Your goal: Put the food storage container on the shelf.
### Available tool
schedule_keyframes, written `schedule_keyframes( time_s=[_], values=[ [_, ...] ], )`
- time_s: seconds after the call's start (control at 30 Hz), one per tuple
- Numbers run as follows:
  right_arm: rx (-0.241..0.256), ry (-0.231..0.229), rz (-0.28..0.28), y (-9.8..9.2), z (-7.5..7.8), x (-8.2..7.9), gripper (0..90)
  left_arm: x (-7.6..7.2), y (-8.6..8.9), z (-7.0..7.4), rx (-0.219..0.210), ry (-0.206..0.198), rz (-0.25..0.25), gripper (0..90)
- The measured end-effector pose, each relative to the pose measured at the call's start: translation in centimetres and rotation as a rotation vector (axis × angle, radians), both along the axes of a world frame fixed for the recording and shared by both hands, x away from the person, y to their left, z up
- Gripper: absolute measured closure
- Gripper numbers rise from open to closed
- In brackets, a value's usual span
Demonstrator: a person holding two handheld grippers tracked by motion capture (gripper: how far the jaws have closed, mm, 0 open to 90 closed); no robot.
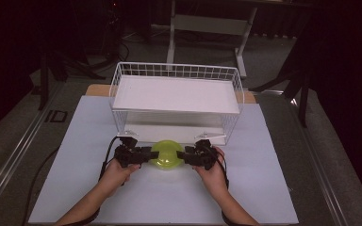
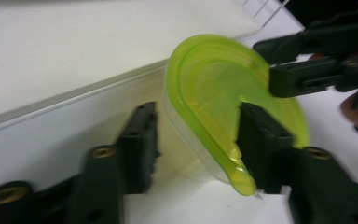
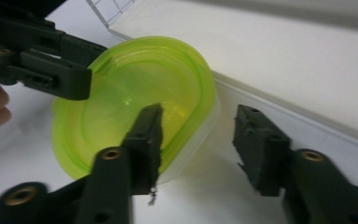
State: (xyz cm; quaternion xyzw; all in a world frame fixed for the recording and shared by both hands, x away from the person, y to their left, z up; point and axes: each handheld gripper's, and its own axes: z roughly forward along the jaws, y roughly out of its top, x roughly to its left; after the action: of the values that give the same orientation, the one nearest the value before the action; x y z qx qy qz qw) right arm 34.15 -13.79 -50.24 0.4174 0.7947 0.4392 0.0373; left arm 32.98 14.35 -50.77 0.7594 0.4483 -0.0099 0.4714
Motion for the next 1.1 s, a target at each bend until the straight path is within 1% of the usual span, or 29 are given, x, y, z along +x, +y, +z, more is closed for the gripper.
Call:
schedule_keyframes(
  time_s=[0.03, 0.07, 0.1, 0.17, 0.27, 0.37, 0.4, 0.47, 0.57, 0.63, 0.7, 0.73, 0.83, 0.87, 0.9, 0.93, 0.97, 1.03, 1.1],
  values=[
    [0.002, 0.000, -0.001, 0.0, 0.0, -0.1, 60.5, -0.1, 0.0, 0.0, 0.007, -0.001, 0.001, 60.3],
    [0.005, 0.002, 0.005, -0.1, 0.0, -0.2, 61.5, -0.1, 0.0, 0.0, 0.006, 0.001, 0.000, 60.7],
    [0.005, 0.008, -0.002, 0.0, 0.1, -0.4, 62.2, -0.2, 0.0, 0.1, 0.010, 0.002, -0.003, 61.9],
    [0.013, 0.011, 0.002, 0.1, 0.1, -0.6, 62.9, -0.5, 0.0, 0.2, 0.026, 0.006, 0.001, 63.5],
    [0.017, 0.025, -0.002, 0.1, 0.3, -0.9, 64.8, -0.9, -0.1, 0.4, 0.038, 0.010, 0.002, 64.6],
    [0.004, 0.014, 0.000, 0.2, 0.4, -1.3, 66.8, -1.3, -0.3, 0.6, 0.037, 0.013, -0.008, 67.0],
    [0.005, 0.016, -0.001, 0.1, 0.4, -1.5, 67.6, -1.5, -0.3, 0.6, 0.033, 0.015, -0.017, 67.9],
    [0.005, 0.006, 0.000, 0.0, 0.4, -1.9, 69.1, -1.8, -0.4, 0.7, 0.028, 0.020, -0.024, 69.6],
    [0.020, 0.014, -0.013, 0.0, 0.4, -2.4, 70.4, -2.0, -0.4, 0.8, 0.046, 0.018, -0.028, 70.6],
    [0.024, 0.015, -0.012, 0.0, 0.5, -2.5, 71.0, -2.0, -0.3, 0.8, 0.038, 0.034, -0.025, 71.8],
    [0.033, 0.020, -0.008, 0.1, 0.5, -2.8, 71.9, -2.1, -0.1, 0.7, 0.034, 0.042, -0.021, 73.0],
    [0.036, 0.016, -0.003, 0.1, 0.6, -2.9, 72.5, -2.2, 0.0, 0.6, 0.026, 0.055, -0.016, 73.8],
    [0.049, 0.022, -0.002, 0.3, 0.7, -3.4, 74.9, -2.3, 0.2, 0.5, 0.008, 0.072, 0.000, 76.4],
    [0.056, 0.027, -0.003, 0.3, 0.8, -3.4, 76.7, -2.5, 0.3, 0.5, 0.010, 0.072, 0.005, 77.8],
    [0.064, 0.034, -0.007, 0.3, 0.8, -3.4, 80.3, -2.7, 0.1, 0.5, 0.028, 0.065, 0.005, 80.3],
    [0.045, 0.029, -0.012, 0.3, 0.7, -3.4, 80.5, -2.9, 0.0, 0.5, 0.032, 0.066, 0.014, 81.1],
    [0.041, 0.021, -0.008, 0.4, 0.7, -3.5, 80.5, -3.0, 0.0, 0.6, 0.032, 0.069, 0.017, 81.2],
    [0.046, 0.017, -0.014, 0.3, 0.8, -3.7, 80.6, -3.2, -0.1, 0.8, 0.035, 0.057, 0.022, 81.2],
    [0.053, 0.010, -0.015, 0.2, 1.2, -3.8, 80.7, -3.3, -0.1, 1.3, 0.026, 0.044, 0.026, 81.3]
  ],
)
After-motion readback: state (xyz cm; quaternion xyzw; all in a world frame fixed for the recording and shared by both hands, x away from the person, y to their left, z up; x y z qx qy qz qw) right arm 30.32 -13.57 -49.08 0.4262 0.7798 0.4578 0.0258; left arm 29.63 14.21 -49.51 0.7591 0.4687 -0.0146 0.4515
